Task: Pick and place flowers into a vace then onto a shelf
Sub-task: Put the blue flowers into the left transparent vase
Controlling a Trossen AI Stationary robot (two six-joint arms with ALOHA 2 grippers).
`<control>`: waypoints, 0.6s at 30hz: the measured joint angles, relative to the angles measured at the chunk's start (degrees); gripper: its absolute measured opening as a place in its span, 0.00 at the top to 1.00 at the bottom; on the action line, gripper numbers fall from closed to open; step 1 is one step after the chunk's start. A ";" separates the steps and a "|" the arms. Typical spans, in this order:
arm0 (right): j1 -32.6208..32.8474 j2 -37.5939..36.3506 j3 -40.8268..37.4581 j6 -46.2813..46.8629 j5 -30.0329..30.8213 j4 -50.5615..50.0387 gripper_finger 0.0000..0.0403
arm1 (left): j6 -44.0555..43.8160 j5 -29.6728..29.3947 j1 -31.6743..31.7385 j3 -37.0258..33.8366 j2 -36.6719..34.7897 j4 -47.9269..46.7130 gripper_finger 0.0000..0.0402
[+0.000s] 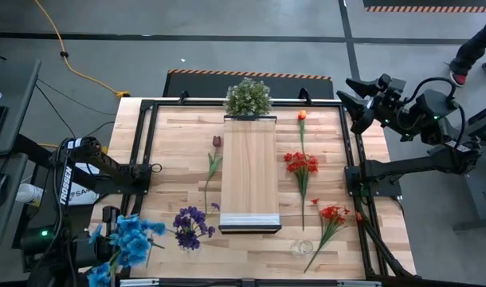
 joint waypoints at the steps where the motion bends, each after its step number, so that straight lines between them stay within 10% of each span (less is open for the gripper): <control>1: 0.00 0.00 0.00 0.01 0.00 0.00 0.35 | -0.51 0.06 0.00 -0.50 0.02 0.00 0.88; 18: 0.00 0.00 0.00 1.47 0.00 0.00 0.35 | -10.22 1.89 4.69 -7.61 0.02 0.47 0.88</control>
